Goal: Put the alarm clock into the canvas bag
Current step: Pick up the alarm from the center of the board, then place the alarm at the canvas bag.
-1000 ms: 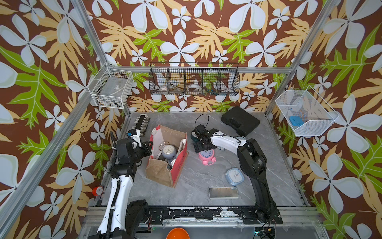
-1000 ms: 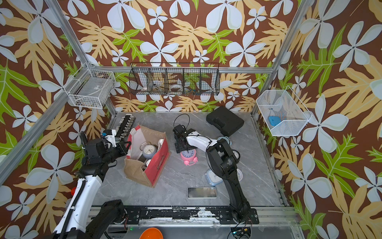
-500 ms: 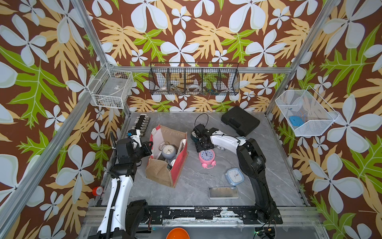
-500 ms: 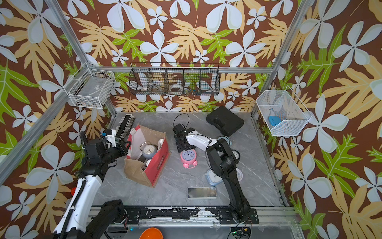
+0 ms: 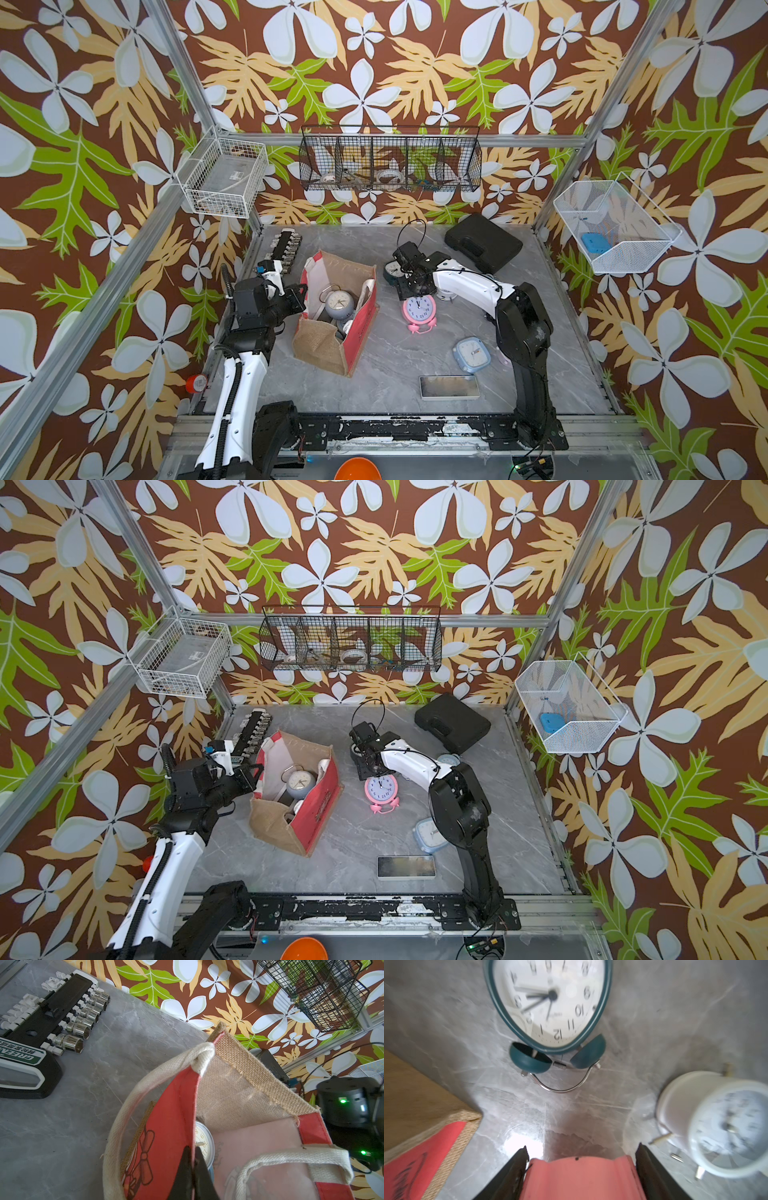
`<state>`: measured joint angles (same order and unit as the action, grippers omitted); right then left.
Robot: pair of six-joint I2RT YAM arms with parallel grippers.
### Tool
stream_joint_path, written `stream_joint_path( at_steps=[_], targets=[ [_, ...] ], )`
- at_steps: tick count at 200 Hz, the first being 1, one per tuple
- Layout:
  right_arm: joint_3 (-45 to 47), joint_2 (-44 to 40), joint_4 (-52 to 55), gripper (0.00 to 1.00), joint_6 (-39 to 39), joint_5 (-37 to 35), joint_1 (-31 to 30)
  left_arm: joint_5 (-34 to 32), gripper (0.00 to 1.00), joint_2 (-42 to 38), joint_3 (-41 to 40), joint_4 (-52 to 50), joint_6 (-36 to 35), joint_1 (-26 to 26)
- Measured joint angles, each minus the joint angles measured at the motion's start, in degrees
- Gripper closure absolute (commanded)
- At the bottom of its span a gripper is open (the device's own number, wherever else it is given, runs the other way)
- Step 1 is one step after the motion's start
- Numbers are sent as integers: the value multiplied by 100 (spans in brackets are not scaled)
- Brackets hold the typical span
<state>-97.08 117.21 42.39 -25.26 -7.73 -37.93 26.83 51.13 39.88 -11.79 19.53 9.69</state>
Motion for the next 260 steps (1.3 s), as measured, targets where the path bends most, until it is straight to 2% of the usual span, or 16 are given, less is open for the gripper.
stream_joint_path(
  at_steps=[62, 140, 176, 215, 260],
  targets=[
    [-369, -848, 251, 39, -20, -310, -236, 0, 100, 11, 0, 0, 0, 0],
    [-2059, -1346, 149, 40, 170, -831, -1246, 2, 100, 24, 0, 4, 2, 0],
    [-2889, -1095, -125, 40, 330, -876, -1729, 4, 100, 24, 0, 4, 2, 0],
    [-3930, -238, -258, 40, 452, -531, -2059, 4, 100, 13, 0, 4, 2, 0],
    [-4166, 452, -254, 41, 444, 0, -2092, 4, 100, -11, 0, 0, 2, 0]
  ],
)
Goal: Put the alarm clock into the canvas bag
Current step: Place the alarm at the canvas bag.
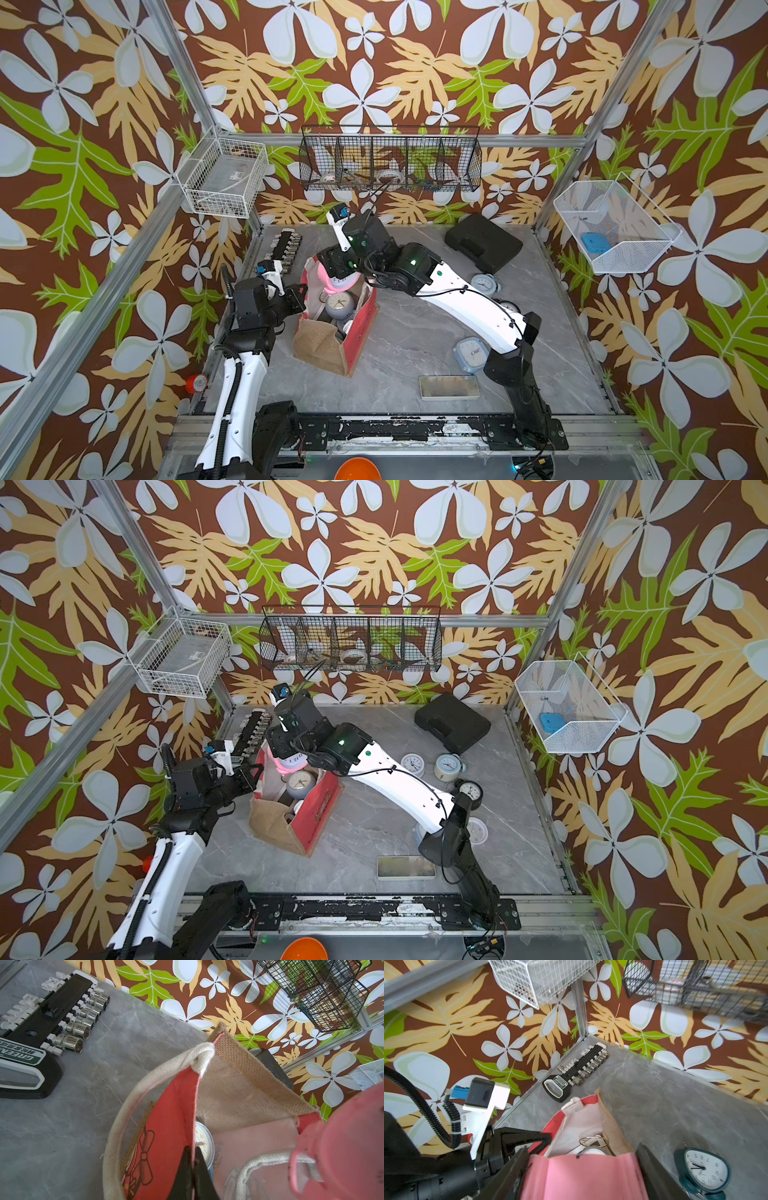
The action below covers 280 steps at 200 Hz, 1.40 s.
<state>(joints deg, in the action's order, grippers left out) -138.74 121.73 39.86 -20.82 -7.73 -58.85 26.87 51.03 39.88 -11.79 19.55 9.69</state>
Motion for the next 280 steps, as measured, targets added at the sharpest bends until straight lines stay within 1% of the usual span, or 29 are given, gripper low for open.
stream_joint_path(
  at_steps=[32, 92, 129, 153, 171, 181, 195, 219, 234, 243, 280],
  targets=[
    [63, 339, 184, 41, -4, 188, 0, 0, 100, -9, 0, -2, 0, 0],
    [-76, 1132, 732, 41, 48, 238, 7, 17, 100, -50, 0, -4, 0, 0],
    [-20, 1488, 761, 41, 87, 315, 39, 22, 100, -66, 0, -7, 0, 0],
    [15, 1655, 494, 41, 144, 330, 79, 28, 100, -70, 0, -9, 0, 0],
    [24, 1770, 306, 39, 133, 380, 94, 28, 100, -70, 0, -9, 0, 0],
    [39, 1860, 385, 37, 175, 393, 94, 31, 100, -72, 0, -7, 0, 0],
    [55, 1919, 192, 32, 175, 404, 94, 20, 100, -81, 0, -4, 0, 0],
    [114, 1971, -92, 16, 170, 435, 107, 17, 100, -87, -2, -4, 0, 0],
    [149, 2024, -28, 9, 138, 452, 127, 17, 100, -87, -2, -4, 0, 0],
    [181, 2050, 48, 0, 87, 498, 131, 20, 100, -87, -2, -2, 0, 0],
    [212, 1812, 262, 0, 44, 619, 101, 31, 100, -87, -2, 0, 2, 0]
  ],
)
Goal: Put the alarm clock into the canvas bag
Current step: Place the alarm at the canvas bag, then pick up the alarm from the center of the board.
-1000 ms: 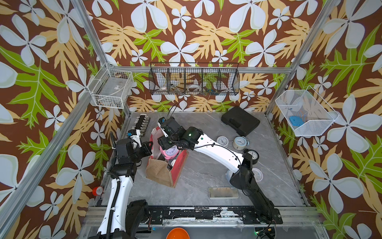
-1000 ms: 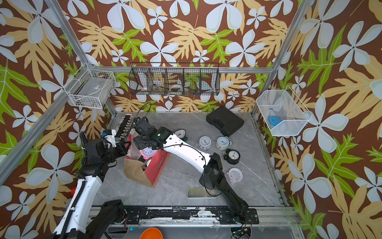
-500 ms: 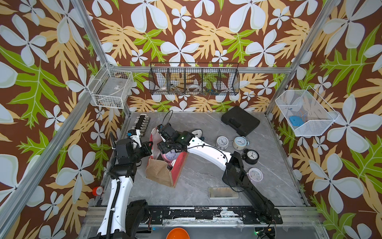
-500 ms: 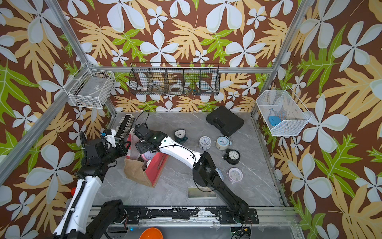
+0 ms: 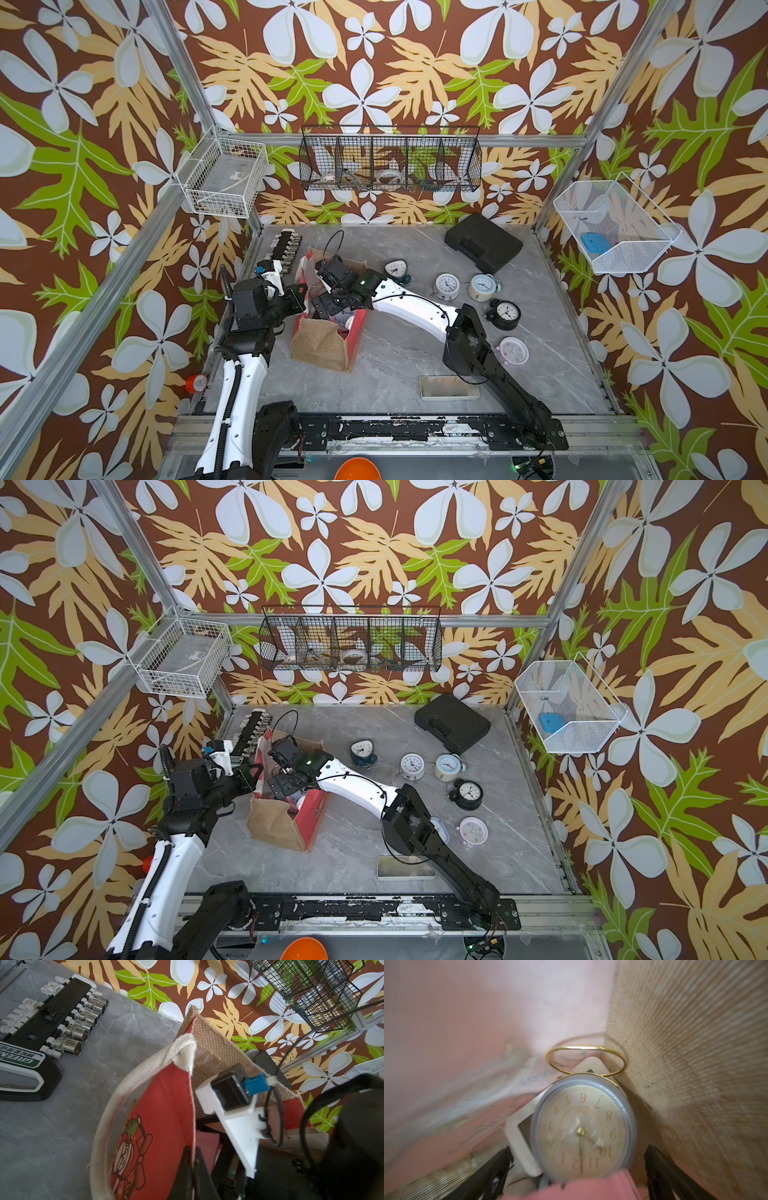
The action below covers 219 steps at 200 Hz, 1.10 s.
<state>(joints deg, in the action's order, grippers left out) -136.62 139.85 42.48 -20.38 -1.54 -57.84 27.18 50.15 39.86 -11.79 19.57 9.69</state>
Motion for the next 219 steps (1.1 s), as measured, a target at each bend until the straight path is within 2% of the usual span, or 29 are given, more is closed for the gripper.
stream_joint_path(
  at_steps=[81, 117, 182, 219],
  targets=[
    [24, -977, -9, 2, -9, -68, 9, 7, 100, 22, 0, 4, 0, 0],
    [424, -1526, -50, 4, 31, -219, 129, 7, 100, 22, 0, 2, 0, 0],
    [1891, -2782, -308, 4, 109, -595, 935, 7, 100, 44, 0, 2, 0, 0],
    [2559, -2979, -501, 5, 107, -601, 1554, 7, 100, 44, 0, 2, 0, 0]
  ],
)
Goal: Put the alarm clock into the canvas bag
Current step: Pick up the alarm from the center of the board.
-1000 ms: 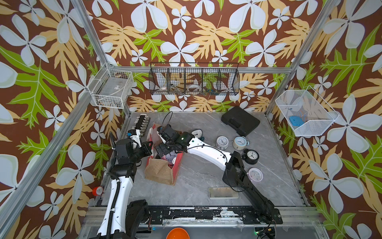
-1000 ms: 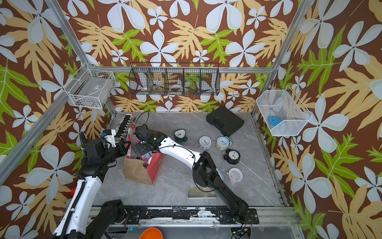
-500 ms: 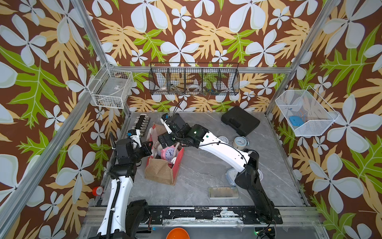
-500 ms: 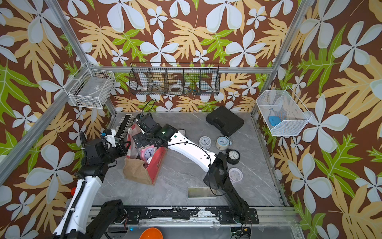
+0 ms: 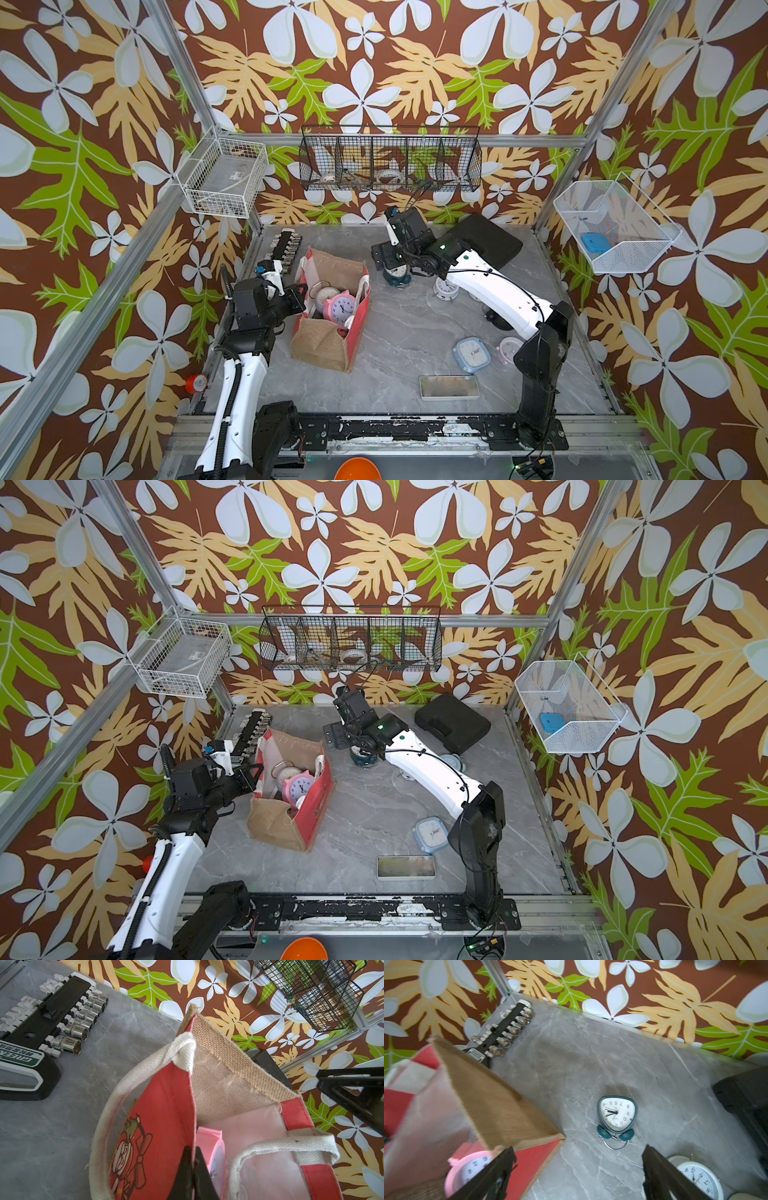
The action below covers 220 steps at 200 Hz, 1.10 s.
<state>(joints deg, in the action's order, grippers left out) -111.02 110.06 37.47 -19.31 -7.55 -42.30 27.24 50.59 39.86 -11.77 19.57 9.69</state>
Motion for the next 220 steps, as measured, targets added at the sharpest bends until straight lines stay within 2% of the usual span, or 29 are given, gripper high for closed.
stream_joint_path(
  at_steps=[60, 128, 220],
  targets=[
    [339, 811, -96, 0, 9, 24, 404, -2, 100, 0, 0, 0, -2, 0],
    [-509, 2151, 343, 0, 149, 103, 555, -2, 100, 31, 0, 2, -2, 0],
    [-761, 2754, 409, 0, 151, 483, 706, -17, 100, 35, 0, 2, -2, 0]
  ],
)
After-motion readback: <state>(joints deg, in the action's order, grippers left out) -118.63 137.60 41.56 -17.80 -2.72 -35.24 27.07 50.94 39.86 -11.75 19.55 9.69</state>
